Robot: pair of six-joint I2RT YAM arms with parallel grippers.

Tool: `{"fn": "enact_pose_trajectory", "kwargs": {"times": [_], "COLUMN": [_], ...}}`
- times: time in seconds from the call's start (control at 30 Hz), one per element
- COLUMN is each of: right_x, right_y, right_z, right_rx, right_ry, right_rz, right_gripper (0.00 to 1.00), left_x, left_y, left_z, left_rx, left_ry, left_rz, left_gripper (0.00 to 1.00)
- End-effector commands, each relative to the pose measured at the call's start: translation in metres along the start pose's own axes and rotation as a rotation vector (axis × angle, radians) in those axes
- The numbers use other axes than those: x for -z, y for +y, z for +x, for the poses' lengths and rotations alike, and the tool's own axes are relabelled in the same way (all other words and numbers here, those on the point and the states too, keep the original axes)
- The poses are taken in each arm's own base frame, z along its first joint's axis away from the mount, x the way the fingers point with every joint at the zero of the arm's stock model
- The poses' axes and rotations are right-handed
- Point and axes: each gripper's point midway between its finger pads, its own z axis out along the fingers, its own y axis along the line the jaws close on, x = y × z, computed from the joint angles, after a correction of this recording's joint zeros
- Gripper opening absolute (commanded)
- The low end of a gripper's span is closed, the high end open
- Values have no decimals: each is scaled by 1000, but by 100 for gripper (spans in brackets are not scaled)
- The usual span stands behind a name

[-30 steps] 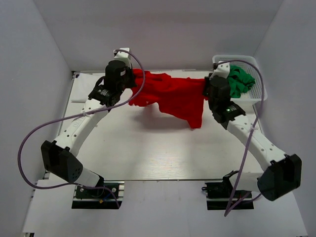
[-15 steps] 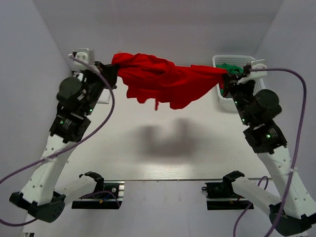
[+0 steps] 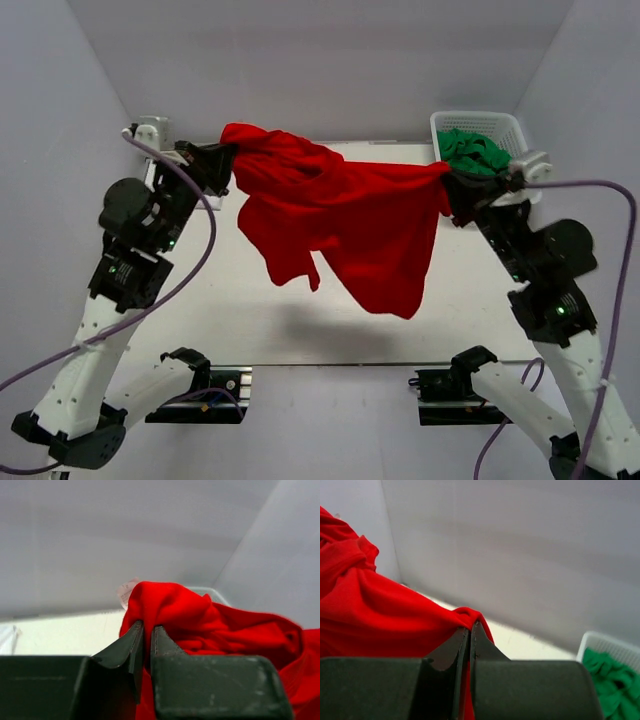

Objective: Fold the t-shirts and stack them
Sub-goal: Flatten out the tshirt

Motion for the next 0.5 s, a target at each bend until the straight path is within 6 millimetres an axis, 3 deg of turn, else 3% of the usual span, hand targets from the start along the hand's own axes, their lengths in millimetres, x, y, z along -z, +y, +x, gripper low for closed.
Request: {"fn": "enact_pose_trajectory", "kwargs": {"times": [0.0,0.07,0.1,0.17,0.2,0.23,0.27,0.33,0.37,0.4,0.43,0.47], "right_x": [-25,-39,-41,-50,-60,-59,-66,-79,-77,-74,-90,-90], "right_y": [-11,-18,-20,-21,-23,-23,-26,-36,-42,-45,-56,-65], "right_z": [44,90,105,156,171,191,229,239,254,304,292,317], "right_rx": [-81,-116,-136,-165,-172,-173,-173,-156,-149,-139,-123,-93], "right_ry": [88,202,231,347,358,397,484,519,577,728,710,771], "right_rz": [62,112,129,147,155,164,180,221,261,288,334,373], "right_gripper": [0,0,0,0,0,0,0,0,0,0,0,0], "left_x": [-20,-31,-42,-52,-55,-64,-72,-84,-98,-105,-112,-131], "left_y": [30,43,53,66,76,94,100,114,124,134,146,146], "left_z": [57,89,126,165,189,229,243,273,301,311,320,313], "left_rx": [62,78,90,94,94,88,81,58,44,29,10,8], "left_ry": [128,205,293,382,430,515,544,625,698,729,749,727], "left_rz": [-136,-178,-214,-261,-304,-361,-382,-419,-456,-474,-504,-506], "left_gripper": [0,0,0,0,0,0,0,0,0,0,0,0]}}
